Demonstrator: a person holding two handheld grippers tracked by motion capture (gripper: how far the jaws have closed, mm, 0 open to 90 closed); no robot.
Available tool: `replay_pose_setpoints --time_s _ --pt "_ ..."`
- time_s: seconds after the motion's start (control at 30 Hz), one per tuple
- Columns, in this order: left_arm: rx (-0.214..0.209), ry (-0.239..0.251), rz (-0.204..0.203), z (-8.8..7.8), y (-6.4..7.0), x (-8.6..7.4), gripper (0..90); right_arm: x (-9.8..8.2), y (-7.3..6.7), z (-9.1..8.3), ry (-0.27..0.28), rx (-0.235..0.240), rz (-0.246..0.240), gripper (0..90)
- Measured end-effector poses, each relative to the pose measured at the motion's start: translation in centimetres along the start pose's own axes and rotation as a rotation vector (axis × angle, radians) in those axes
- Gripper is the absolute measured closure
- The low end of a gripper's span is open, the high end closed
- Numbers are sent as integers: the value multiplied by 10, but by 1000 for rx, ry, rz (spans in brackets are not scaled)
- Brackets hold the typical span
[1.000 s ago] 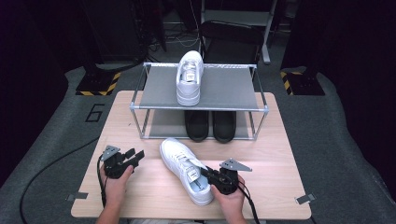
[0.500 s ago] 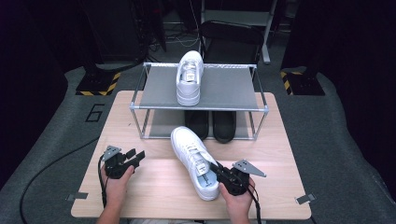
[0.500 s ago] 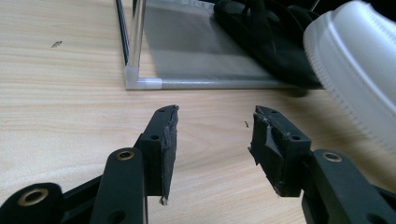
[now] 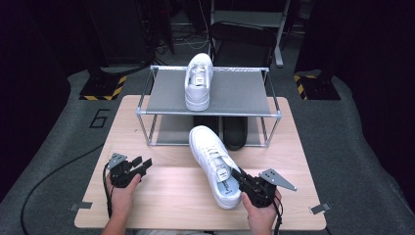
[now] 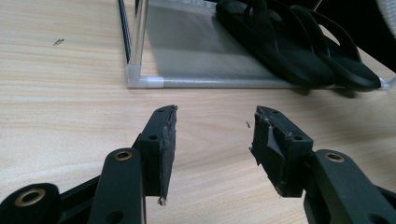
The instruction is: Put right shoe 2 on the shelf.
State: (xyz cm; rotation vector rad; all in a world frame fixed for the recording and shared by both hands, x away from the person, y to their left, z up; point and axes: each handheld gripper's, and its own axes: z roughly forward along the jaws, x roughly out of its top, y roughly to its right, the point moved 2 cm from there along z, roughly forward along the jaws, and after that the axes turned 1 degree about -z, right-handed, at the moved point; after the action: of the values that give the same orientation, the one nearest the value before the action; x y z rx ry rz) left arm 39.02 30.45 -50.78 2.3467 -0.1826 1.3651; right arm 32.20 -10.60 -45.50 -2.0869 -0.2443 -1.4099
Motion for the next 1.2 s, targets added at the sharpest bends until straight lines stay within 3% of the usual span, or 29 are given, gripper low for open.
replay_pose_setpoints --time_s 0.2,0.87,0.93,1.2 --pt "4 -3 -3 1 0 0 489 4 2 -11 11 -1 11 806" --pt "3 -27 6 5 2 -2 479 12 10 -23 41 0 17 805" --pt "11 -2 -10 5 1 -3 477 14 9 -25 49 -9 11 805" --pt "6 -4 -15 2 0 -3 477 21 6 -34 71 0 2 805"
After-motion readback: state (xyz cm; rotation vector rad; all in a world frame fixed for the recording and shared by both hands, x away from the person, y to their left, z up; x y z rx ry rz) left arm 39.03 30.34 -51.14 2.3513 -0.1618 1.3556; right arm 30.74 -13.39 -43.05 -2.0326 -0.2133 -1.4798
